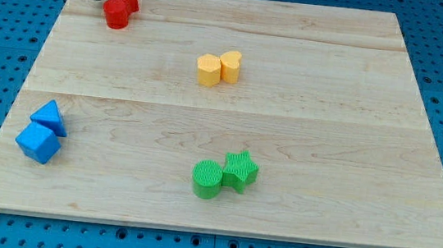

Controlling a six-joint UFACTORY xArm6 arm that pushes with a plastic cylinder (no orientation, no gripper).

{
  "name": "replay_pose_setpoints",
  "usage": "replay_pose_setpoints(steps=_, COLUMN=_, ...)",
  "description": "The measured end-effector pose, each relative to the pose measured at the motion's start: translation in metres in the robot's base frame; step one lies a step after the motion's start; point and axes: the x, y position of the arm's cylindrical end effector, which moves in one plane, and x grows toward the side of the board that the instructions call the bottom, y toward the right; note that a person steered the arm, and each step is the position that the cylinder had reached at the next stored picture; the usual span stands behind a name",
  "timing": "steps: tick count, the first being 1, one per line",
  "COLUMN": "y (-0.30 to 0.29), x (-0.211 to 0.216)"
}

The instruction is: Place the red star diagonally top right to green star

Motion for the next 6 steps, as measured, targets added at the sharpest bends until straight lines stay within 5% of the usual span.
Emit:
replay_pose_setpoints(steps=1, y=0.093, x=0.000)
replay_pose_setpoints(steps=3, y=0.051, x=0.028)
replay_pose_setpoints(steps=4, y=0.107, x=0.059)
replay_pose_setpoints(steps=6, y=0.198, x=0.034)
